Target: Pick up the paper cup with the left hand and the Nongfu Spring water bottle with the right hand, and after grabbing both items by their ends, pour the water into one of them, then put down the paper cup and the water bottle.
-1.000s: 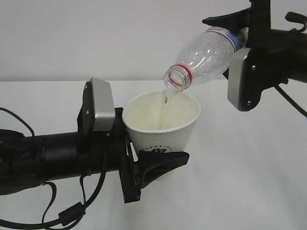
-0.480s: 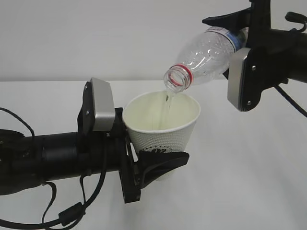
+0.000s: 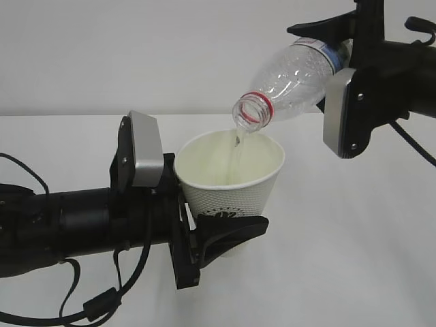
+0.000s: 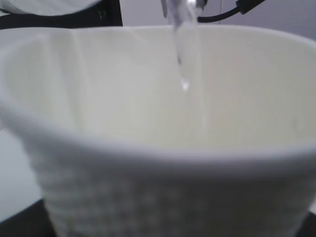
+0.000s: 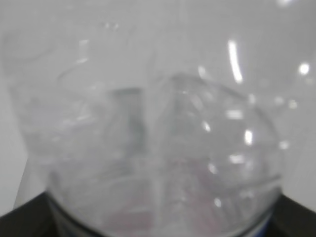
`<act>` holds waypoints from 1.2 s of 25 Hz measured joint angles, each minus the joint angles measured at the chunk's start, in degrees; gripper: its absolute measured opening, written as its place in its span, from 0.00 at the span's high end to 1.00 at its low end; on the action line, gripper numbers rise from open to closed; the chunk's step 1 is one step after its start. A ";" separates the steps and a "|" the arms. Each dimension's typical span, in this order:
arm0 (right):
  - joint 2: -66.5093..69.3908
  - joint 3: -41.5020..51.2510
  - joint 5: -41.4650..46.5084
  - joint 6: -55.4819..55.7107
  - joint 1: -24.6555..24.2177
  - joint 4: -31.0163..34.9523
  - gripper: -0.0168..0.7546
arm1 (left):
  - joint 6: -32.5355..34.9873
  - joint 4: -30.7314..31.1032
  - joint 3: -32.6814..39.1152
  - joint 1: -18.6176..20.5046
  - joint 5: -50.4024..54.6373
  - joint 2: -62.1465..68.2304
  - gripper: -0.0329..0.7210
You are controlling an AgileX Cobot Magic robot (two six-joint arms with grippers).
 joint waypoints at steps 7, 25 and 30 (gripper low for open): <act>0.00 0.00 -0.12 -0.12 0.00 0.00 0.31 | 0.00 0.00 0.00 0.00 0.00 0.00 0.28; 0.00 0.00 -0.18 -0.22 0.00 0.00 0.31 | 0.00 0.36 0.00 0.00 0.19 0.00 0.28; 0.00 0.00 -0.25 -0.22 0.00 0.00 0.31 | 0.00 2.28 0.00 0.00 0.19 0.00 0.28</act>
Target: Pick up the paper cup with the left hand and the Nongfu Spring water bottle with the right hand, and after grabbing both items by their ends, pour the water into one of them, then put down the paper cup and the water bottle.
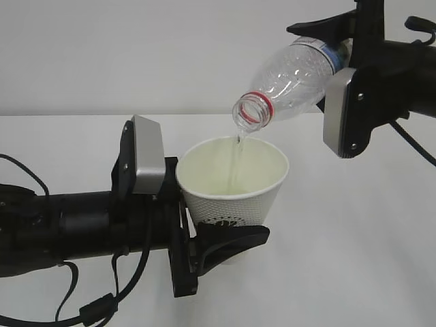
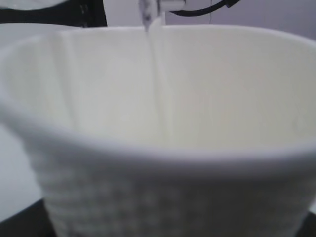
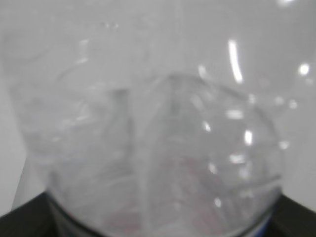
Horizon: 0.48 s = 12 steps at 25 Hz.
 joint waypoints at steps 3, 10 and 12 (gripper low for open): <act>0.00 0.00 0.00 -0.13 0.00 0.00 0.31 | 0.00 0.18 0.00 0.00 0.00 0.00 0.28; 0.00 0.00 0.00 -0.74 0.00 0.00 0.31 | -0.09 0.28 0.00 0.00 0.00 0.00 0.28; 0.00 0.00 0.00 -0.74 0.00 0.00 0.31 | -0.09 0.28 0.00 0.00 0.00 0.00 0.28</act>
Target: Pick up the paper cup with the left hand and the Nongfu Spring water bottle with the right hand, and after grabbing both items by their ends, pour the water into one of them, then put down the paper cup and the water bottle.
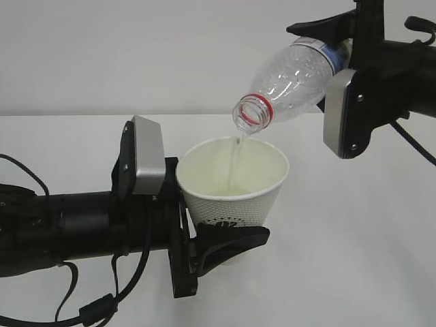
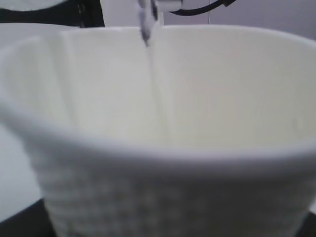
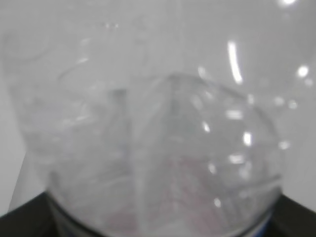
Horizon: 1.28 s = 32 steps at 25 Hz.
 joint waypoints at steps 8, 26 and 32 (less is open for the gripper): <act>0.00 0.00 0.00 -0.13 0.00 0.00 0.31 | 0.00 0.13 0.00 0.00 0.00 0.00 0.28; 0.00 0.00 -0.22 -0.13 0.00 0.04 0.31 | 0.00 0.40 0.00 0.00 0.00 0.00 0.28; 0.00 0.00 -0.55 -0.17 0.00 0.04 0.31 | 0.00 0.40 0.00 0.00 0.00 0.00 0.28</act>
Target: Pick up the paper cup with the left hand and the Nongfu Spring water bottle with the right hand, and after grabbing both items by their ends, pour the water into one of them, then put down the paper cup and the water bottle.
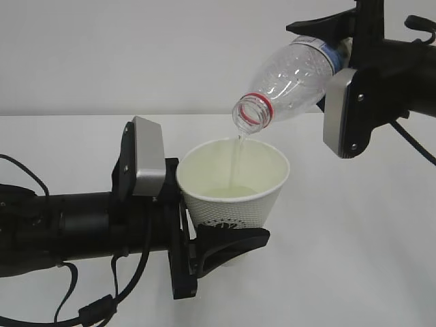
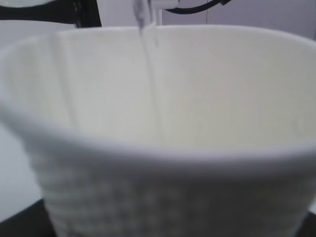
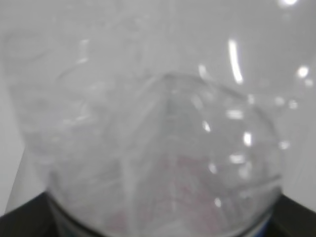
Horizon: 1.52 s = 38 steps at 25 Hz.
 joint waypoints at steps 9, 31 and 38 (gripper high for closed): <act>0.00 0.00 -0.80 0.00 0.00 0.00 0.31 | 0.00 0.00 0.00 0.00 0.00 0.00 0.28; 0.00 0.00 -0.80 0.00 0.00 0.00 0.31 | 0.00 0.00 0.00 0.00 0.00 0.00 0.28; 0.00 0.00 -0.80 0.00 0.00 0.00 0.31 | 0.00 0.00 0.00 0.00 0.00 0.00 0.28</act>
